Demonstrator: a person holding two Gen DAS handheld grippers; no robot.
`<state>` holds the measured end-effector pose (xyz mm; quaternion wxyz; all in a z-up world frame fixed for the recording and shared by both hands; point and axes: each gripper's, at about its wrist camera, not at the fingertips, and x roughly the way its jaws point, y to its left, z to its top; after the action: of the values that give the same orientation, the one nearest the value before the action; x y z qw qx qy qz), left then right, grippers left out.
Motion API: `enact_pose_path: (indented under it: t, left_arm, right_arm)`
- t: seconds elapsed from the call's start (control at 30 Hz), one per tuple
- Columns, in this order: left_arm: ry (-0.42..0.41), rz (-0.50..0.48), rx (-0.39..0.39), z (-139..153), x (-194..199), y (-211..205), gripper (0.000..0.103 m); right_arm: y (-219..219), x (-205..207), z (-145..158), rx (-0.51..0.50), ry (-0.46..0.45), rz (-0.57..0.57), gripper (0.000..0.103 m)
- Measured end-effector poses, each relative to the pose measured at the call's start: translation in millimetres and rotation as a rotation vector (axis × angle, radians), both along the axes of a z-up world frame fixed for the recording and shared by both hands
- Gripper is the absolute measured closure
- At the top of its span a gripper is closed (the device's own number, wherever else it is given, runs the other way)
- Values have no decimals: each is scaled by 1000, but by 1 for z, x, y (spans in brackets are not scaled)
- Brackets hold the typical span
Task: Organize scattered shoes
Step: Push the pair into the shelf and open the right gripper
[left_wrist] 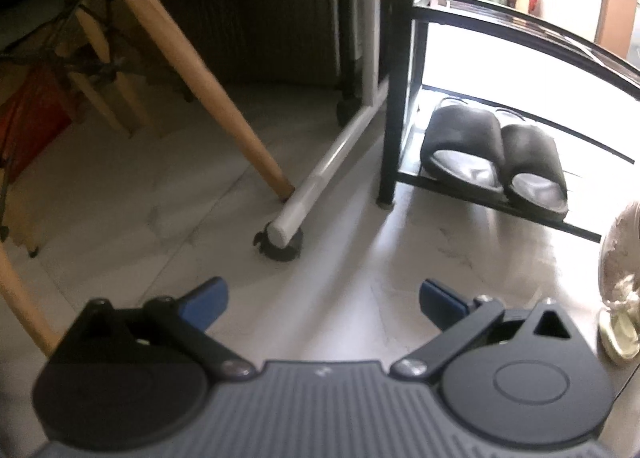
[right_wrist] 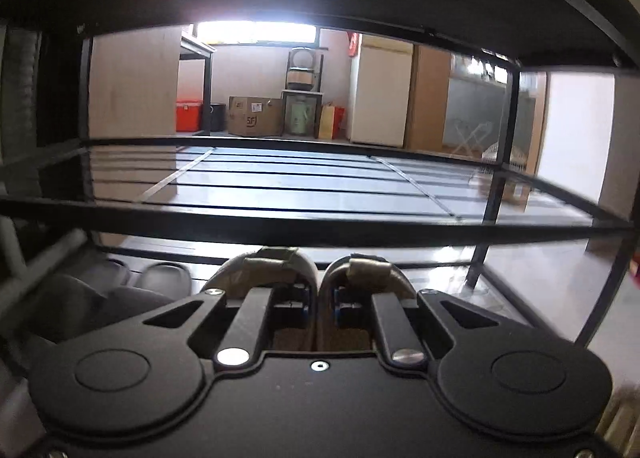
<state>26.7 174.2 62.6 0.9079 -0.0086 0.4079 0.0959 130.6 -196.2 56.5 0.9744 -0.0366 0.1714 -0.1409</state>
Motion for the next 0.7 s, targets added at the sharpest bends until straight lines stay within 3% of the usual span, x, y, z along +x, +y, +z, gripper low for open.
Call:
enact_pose_path:
  t: [0.1, 0.33, 0.53, 0.7]
  left_arm:
    - [6, -1, -1, -1, 1, -1, 1]
    - [30, -11, -13, -5, 9, -4, 1]
    - [40, -24, 0, -8, 7, -8, 1]
    - [48, -25, -11, -9, 10, -9, 1]
  right_arm:
    - [-6, 13, -7, -52, -12, 23, 93]
    - [-4, 24, -13, -50, -53, 63, 93]
    - [9, 45, -38, -206, -65, 147, 93]
    - [4, 61, -50, -216, -58, 136, 93]
